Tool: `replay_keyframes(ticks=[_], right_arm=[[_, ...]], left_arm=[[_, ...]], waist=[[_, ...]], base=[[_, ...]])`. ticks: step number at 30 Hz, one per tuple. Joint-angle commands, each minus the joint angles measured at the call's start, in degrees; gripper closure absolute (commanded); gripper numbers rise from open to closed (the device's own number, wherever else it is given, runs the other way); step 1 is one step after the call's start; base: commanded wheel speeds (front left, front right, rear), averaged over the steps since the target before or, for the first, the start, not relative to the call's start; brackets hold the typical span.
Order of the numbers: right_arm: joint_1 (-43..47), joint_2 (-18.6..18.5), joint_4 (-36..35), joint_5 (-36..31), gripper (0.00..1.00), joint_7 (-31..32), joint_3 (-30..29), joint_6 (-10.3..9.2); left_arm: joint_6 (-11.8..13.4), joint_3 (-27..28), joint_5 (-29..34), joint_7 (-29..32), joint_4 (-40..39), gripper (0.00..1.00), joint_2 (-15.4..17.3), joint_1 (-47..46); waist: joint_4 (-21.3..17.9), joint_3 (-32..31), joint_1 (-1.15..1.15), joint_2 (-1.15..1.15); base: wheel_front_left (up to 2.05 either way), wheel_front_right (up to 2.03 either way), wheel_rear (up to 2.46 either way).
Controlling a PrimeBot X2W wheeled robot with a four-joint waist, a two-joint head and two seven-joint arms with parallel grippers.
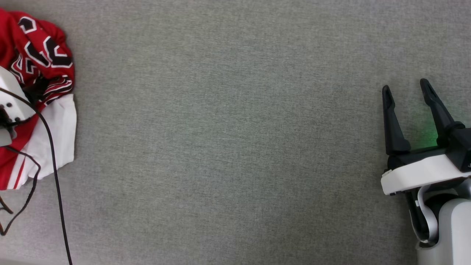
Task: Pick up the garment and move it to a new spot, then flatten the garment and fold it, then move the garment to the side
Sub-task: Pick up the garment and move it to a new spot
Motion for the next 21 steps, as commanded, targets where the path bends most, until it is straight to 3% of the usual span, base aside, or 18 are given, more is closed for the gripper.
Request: replay_keyframes(ticks=[1, 2, 4, 12, 21], right_arm=[[-1.08, -0.02, 0.22, 0.22, 0.00, -0.48, -0.01, -0.04], [-1.22, -0.02, 0.45, 0.27, 0.00, -0.50, -0.08, -0.04], [-1.19, -0.02, 0.89, 0.39, 0.00, -0.69, -0.18, -0.04], [0.35, -0.02, 2.91, 0.92, 0.00, -1.45, -0.52, -0.04], [4.52, -0.01, 4.88, 3.00, 0.00, -2.52, -2.85, -0.04]], left_arm=[[0.43, -1.85, 0.10, 1.92, 2.36, 0.00, -2.34, 2.17], [0.57, -2.18, -0.09, 3.09, 3.34, 0.00, -2.65, 2.18], [0.90, -2.54, 0.90, 1.73, 3.83, 1.00, -2.72, 1.35], [2.60, -2.71, 5.50, -12.56, 4.41, 1.00, -2.05, -0.58], [4.99, -1.49, 8.89, -36.77, 3.36, 1.00, -4.85, 1.70]], waist=[[-0.65, 0.53, 0.00, 0.00], [-0.66, 0.44, 0.00, 0.00], [-0.56, -0.08, 0.00, 0.00], [0.51, -6.10, 0.00, 0.00], [1.34, -17.22, 0.00, 0.00]], base=[[0.00, 0.00, 0.00], [0.00, 0.00, 0.00], [0.00, 0.00, 0.00], [0.00, 0.00, 0.00], [0.00, 0.00, 0.00]])
